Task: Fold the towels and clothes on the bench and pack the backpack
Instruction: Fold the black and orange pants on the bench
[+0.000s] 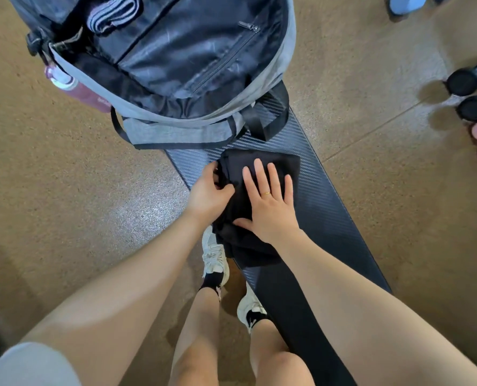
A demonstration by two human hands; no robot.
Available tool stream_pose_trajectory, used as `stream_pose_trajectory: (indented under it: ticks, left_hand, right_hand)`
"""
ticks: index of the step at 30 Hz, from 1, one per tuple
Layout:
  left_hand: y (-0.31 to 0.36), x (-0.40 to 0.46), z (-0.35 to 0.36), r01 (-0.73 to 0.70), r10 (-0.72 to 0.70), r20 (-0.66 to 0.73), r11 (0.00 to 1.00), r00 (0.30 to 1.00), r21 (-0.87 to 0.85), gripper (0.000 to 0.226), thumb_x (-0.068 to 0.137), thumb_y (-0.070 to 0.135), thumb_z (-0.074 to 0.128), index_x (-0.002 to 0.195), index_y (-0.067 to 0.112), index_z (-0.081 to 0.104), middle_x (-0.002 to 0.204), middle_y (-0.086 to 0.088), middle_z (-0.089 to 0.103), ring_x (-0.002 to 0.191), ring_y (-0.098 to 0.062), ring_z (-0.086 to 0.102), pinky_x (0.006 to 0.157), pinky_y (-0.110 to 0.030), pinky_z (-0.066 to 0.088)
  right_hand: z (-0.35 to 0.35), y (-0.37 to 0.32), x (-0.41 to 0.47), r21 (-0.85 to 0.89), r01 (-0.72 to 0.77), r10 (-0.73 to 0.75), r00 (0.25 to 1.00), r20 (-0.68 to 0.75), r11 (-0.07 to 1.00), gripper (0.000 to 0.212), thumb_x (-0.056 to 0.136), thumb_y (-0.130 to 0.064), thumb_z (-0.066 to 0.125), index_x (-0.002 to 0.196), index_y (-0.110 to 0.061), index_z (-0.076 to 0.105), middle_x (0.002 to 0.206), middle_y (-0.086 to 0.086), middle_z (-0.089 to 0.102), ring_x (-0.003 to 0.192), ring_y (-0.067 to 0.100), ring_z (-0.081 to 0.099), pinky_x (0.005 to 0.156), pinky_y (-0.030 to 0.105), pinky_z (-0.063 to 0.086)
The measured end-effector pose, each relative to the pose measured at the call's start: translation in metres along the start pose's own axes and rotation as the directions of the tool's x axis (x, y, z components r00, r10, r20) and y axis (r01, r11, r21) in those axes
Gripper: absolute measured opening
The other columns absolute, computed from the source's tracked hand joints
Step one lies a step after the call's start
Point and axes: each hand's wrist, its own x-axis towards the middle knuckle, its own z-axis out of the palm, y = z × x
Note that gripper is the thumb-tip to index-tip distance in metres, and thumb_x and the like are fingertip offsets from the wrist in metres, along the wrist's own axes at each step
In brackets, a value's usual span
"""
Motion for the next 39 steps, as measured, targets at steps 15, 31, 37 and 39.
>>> stream_pose_trajectory:
  ticks: [15, 31, 37, 39]
  left_hand:
    - [0.046, 0.011, 0.002, 0.117, -0.103, 0.116, 0.985, 0.988, -0.126, 0.033, 0.079, 0.034, 0.071, 0.105, 0.018, 0.059, 0.107, 0.0, 0.067, 0.099, -0.02, 0.063, 0.089, -0.036, 0.051]
    - [0.132, -0.097, -0.092, -0.149, 0.146, -0.038, 0.905, 0.989, -0.399, 0.023, 0.082, 0.005, 0.066, 0.096, 0.021, 0.057, 0.091, -0.001, 0.068, 0.081, -0.01, 0.066, 0.072, -0.022, 0.054]
    - [0.186, -0.042, -0.168, -0.282, 0.244, -0.168, 0.923, 0.955, -0.262, 0.027, 0.084, 0.014, 0.065, 0.107, 0.023, 0.052, 0.099, -0.005, 0.066, 0.087, -0.014, 0.062, 0.083, -0.031, 0.053]
    - [0.197, -0.008, -0.189, -0.291, 0.262, -0.156, 0.935, 0.952, -0.203, 0.029, 0.083, 0.023, 0.067, 0.108, 0.026, 0.053, 0.106, -0.005, 0.065, 0.096, -0.019, 0.062, 0.091, -0.042, 0.05]
  right_hand:
    - [-0.011, 0.048, -0.011, 0.92, -0.377, 0.562, 0.786, 0.26, 0.102, 0.055, 0.085, -0.034, 0.064, 0.135, -0.024, 0.044, 0.12, 0.003, 0.057, 0.11, 0.02, 0.056, 0.101, 0.04, 0.043]
    - [-0.126, 0.026, -0.05, 0.923, -0.119, 0.083, 0.984, 0.159, -0.367, 0.035, 0.083, -0.014, 0.067, 0.116, -0.02, 0.058, 0.118, 0.002, 0.066, 0.114, 0.019, 0.06, 0.096, 0.034, 0.046]
    - [-0.195, -0.028, 0.023, 0.913, -0.089, 0.237, 0.951, 0.197, -0.398, 0.048, 0.079, -0.04, 0.071, 0.121, -0.023, 0.056, 0.122, -0.004, 0.064, 0.113, 0.014, 0.059, 0.099, 0.036, 0.046]
    - [-0.208, -0.045, 0.053, 0.882, -0.104, 0.283, 0.924, 0.256, -0.459, 0.065, 0.072, -0.048, 0.074, 0.127, -0.02, 0.052, 0.125, -0.002, 0.062, 0.113, 0.016, 0.059, 0.099, 0.039, 0.047]
